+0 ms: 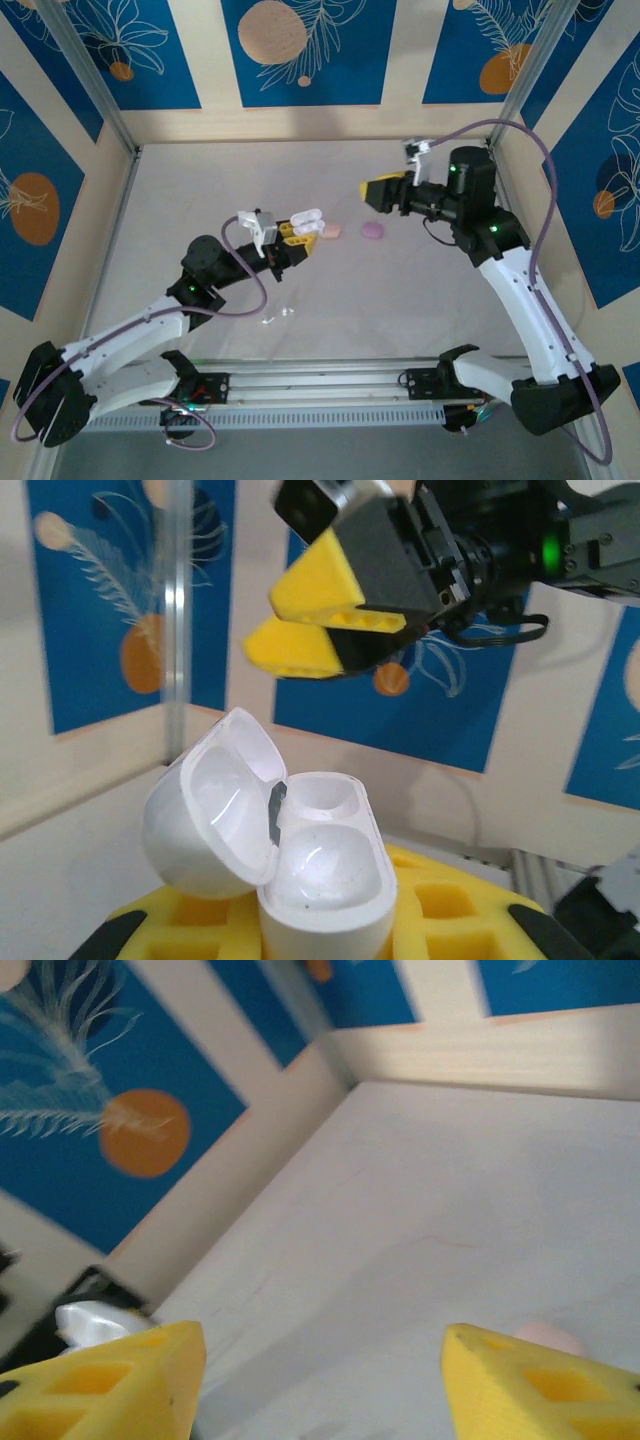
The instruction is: Insert wireless bluetooth earbuds into charging case
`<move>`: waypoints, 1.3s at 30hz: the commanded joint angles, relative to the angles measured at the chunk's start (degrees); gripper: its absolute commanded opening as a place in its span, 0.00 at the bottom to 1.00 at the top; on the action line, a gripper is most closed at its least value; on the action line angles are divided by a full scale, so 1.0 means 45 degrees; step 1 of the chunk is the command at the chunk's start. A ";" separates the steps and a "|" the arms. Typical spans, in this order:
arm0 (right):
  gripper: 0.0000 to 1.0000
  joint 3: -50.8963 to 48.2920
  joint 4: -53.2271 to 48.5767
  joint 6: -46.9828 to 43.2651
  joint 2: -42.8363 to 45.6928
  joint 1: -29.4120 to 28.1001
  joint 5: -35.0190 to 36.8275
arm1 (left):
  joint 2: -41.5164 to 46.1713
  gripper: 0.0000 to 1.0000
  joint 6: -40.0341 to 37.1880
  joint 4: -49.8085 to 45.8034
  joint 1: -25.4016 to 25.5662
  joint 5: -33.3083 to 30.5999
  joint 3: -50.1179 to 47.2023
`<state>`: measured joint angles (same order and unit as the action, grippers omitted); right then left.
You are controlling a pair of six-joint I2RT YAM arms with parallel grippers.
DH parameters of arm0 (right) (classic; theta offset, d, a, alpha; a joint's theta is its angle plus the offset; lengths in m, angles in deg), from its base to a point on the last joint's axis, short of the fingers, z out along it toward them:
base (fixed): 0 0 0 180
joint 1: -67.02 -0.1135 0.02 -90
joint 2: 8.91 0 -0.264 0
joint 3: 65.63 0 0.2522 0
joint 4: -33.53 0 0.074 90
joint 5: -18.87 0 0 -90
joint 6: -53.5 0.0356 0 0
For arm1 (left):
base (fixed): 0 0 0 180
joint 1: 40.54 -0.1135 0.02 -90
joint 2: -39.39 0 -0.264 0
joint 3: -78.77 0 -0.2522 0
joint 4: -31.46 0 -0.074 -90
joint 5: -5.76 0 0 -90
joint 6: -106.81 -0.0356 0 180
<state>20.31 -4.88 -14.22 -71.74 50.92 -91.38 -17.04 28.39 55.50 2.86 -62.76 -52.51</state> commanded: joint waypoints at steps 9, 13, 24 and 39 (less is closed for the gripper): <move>0.51 -0.1217 -0.3116 -0.0150 -0.4335 -0.1522 -0.1150 | 0.2760 0.11 -0.1750 -0.2847 0.0042 -0.2730 0.0099; 0.51 -0.0435 -0.3735 -0.1974 -0.6600 -0.3705 0.0240 | 0.3216 0.12 -0.1770 -0.3127 0.0029 -0.2898 0.0311; 0.55 0.2319 -0.4828 -0.5381 -1.0551 -0.7473 0.2878 | 0.4569 0.12 -0.2224 -0.4535 0.0042 -0.4395 0.0712; 0.55 0.4027 -0.5370 -0.6201 -1.2691 -0.8953 0.3648 | 0.5394 0.13 -0.2715 -0.5280 0.0041 -0.4968 0.1129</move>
<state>36.35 -26.58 -40.62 -127.69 11.51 -76.01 6.63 17.22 31.81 2.86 -84.36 -49.27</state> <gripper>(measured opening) 0.547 0.216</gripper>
